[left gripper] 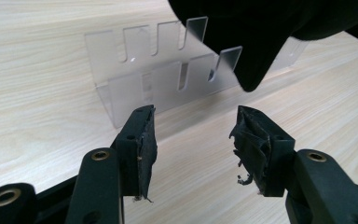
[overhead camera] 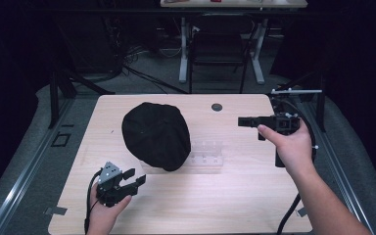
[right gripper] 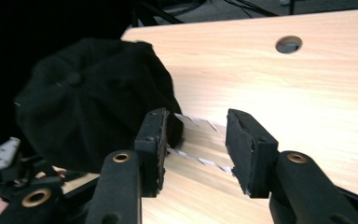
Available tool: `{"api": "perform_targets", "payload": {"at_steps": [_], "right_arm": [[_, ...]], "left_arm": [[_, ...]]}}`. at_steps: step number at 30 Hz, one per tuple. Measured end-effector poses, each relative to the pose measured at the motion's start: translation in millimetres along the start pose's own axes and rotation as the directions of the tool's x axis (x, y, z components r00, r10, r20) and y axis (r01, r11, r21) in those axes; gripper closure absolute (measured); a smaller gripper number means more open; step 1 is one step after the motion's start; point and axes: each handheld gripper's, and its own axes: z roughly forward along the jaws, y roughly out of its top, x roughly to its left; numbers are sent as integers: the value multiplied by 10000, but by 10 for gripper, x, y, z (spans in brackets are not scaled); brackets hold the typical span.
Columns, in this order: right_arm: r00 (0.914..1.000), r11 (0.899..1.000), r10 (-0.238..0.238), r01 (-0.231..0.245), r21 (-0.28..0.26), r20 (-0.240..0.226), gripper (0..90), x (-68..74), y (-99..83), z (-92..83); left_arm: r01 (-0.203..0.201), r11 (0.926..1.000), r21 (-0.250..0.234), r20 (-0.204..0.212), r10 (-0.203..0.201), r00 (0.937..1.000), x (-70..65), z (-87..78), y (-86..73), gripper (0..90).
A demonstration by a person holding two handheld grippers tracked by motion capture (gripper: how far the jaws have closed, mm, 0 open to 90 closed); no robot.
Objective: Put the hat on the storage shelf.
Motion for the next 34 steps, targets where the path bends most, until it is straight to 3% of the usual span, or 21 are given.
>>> {"api": "perform_targets", "payload": {"at_steps": [6, 13, 14, 19, 31, 34], "right_arm": [[9987, 9999, -107, 111, -78, 496, 491, -126, -212, 53], [9938, 9990, -405, 422, -148, 1035, 474, -251, -442, 100], [9923, 9989, -463, 462, 34, 1145, 473, -284, -509, 109], [9819, 9939, -1058, 1093, -137, 1570, 471, -312, -705, 124], [9752, 9911, -1310, 1330, 8, 1786, 484, -410, -1204, 299], [9668, 9884, -1460, 1516, -110, 2097, 484, -444, -1376, 338]], "left_arm": [[136, 9999, 100, -73, -135, 9999, 47, 33, -104, 482], [30, 9996, 291, -60, -28, 10000, 74, 67, -166, 458], [22, 9994, 332, -72, -20, 10000, 84, 74, -178, 457], [67, 9996, 271, -59, -66, 10000, 92, 71, -195, 453], [25, 9999, 165, 15, -25, 10000, 59, 86, -209, 449], [-138, 9996, 232, 39, 137, 9999, 39, 97, -205, 449]]}}
